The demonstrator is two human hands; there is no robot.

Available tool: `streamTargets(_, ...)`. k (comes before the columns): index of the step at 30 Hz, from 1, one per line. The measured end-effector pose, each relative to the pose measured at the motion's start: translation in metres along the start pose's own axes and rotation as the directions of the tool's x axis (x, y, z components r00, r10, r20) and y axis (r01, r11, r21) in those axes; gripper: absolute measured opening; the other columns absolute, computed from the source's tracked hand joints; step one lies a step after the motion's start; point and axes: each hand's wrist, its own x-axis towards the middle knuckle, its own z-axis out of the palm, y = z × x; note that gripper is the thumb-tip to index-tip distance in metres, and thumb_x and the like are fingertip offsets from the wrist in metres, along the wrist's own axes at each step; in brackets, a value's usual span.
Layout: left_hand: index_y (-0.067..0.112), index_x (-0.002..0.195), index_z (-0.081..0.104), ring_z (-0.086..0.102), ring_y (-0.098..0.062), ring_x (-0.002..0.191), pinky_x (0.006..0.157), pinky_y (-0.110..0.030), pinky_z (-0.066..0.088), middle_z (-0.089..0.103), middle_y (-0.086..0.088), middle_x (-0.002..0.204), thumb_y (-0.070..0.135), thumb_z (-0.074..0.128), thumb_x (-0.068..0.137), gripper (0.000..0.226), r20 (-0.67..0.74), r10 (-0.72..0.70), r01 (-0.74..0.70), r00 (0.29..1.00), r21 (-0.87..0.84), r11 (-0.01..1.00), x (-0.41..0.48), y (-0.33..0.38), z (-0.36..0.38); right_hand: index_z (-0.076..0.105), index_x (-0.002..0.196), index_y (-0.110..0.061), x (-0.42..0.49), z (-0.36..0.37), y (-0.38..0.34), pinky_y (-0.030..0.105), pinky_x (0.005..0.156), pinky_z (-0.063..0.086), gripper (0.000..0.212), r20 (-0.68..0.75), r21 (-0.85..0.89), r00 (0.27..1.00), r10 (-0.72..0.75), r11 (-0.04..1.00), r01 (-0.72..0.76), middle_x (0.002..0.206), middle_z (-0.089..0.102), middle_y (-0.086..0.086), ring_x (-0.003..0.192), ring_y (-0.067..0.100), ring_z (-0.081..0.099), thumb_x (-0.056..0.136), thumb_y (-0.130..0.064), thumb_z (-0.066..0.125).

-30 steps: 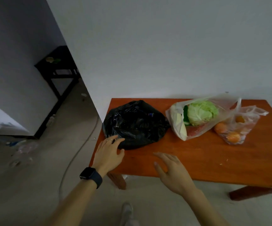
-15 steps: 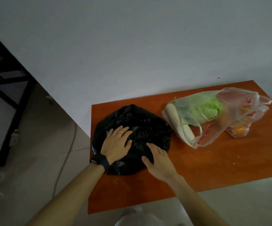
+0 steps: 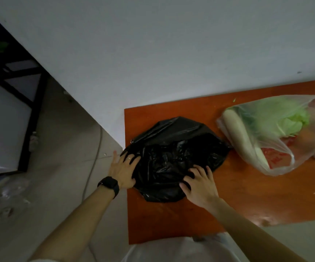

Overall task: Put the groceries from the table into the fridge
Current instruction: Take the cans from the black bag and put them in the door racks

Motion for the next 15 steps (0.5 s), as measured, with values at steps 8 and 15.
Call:
streamTargets(8, 0.026, 0.157, 0.015, 0.015, -0.031, 0.149, 0.115, -0.063, -0.006, 0.024, -0.007, 0.160, 0.040, 0.061, 0.081, 0.090, 0.074, -0.284, 0.289, 0.956, -0.069, 0.955, 0.018, -0.011, -0.008, 0.073, 0.106, -0.030, -0.003, 0.019, 0.001, 0.055, 0.114, 0.031, 0.048, -0.077, 0.039, 0.996, -0.054, 0.998, 0.057, 0.120, 0.067, -0.001, 0.131, 0.026, 0.052, 0.090, -0.061, 0.039)
streamTargets(15, 0.022, 0.097, 0.075, 0.059, -0.023, 0.094, 0.084, -0.037, 0.040, 0.068, -0.001, 0.099, 0.033, 0.074, 0.073, 0.026, -0.330, 0.339, -0.314, 0.881, 0.129, 0.941, 0.001, 0.058, 0.004, 0.073, 0.089, -0.035, -0.040, 0.026, 0.001, 0.058, 0.109, 0.023, 0.032, -0.107, -0.002, 0.969, -0.222, 0.975, 0.223, 0.100, 0.068, -0.010, 0.115, 0.019, 0.058, 0.082, -0.061, 0.056)
